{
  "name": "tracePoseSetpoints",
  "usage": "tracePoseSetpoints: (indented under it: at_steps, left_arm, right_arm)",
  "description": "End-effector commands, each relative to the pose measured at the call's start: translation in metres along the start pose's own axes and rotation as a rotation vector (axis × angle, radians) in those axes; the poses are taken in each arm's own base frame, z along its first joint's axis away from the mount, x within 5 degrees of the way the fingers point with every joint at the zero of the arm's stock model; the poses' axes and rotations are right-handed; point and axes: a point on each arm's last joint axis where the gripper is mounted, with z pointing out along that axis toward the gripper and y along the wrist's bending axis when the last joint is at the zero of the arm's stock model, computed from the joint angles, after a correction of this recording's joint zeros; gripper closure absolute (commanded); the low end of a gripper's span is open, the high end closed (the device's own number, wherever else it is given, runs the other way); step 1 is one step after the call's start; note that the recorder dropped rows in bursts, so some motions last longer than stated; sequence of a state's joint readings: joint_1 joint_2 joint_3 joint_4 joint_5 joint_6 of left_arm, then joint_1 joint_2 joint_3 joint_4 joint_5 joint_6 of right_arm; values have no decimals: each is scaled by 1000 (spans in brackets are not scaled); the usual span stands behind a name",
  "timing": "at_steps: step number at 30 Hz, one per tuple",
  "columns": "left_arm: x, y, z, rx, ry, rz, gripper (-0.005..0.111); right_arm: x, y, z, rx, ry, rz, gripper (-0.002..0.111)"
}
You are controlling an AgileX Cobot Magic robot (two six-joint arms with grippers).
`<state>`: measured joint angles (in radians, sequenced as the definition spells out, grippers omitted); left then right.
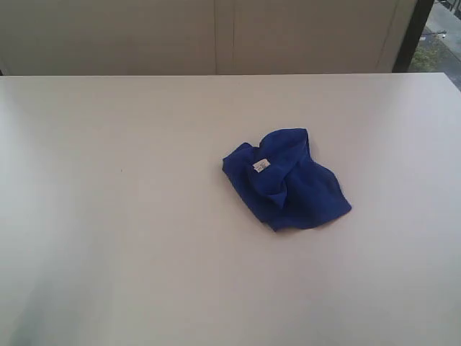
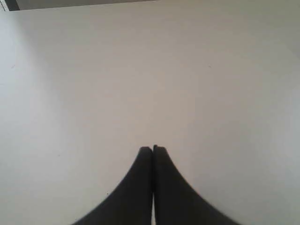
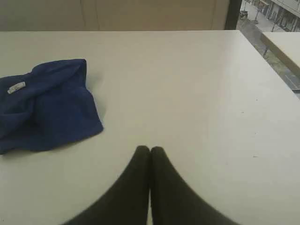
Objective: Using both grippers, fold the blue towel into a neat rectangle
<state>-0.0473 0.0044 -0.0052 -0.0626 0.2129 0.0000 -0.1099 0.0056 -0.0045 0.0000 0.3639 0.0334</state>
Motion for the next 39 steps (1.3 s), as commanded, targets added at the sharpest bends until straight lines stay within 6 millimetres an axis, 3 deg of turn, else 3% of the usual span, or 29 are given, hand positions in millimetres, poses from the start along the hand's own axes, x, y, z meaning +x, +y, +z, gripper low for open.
tracePoseSetpoints:
  at_steps: [1,5,15,35,39]
  left_arm:
    - [1,0,0,-1,-2,-7,107]
    - [1,0,0,-1,-2,-7,107]
    - [1,0,0,-1,-2,-7,107]
    - [1,0,0,-1,-2,-7,107]
    - [1,0,0,-1,-2,-7,107]
  right_arm:
    - [0,-1,0,8,-15,-17,108]
    - [-3,0,0,7,-45,-18,108]
    - [-42,1,-11,-7,-495,-19,108]
    - [-41,1,-10,-6,-466,-19,108]
    - [-69,2,-24,-4,-449,-19,108]
